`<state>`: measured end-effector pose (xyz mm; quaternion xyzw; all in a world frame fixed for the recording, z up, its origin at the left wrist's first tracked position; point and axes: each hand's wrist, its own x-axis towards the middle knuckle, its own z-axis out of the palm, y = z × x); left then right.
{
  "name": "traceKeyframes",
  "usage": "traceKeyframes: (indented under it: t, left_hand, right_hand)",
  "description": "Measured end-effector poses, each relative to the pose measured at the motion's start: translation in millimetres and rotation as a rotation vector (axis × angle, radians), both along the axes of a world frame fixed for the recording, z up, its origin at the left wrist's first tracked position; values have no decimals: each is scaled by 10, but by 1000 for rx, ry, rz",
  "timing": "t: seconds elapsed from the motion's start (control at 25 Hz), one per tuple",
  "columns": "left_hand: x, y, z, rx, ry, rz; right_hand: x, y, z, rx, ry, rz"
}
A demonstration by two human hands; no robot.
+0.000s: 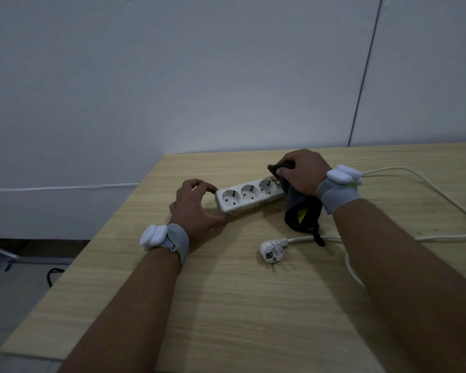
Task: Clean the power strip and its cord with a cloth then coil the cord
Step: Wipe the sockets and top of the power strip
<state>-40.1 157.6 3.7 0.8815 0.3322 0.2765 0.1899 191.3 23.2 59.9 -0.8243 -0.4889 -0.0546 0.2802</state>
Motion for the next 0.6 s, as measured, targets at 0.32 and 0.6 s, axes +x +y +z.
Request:
traceKeyframes:
  t: [0.32, 0.6]
  left_hand:
    - [-15, -11, -2, -6, 26, -10]
    - [-32, 33, 19, -43, 83, 11]
  right_hand:
    - [-236, 117, -102, -60, -64, 122]
    - [136, -80, -32, -100, -15, -67]
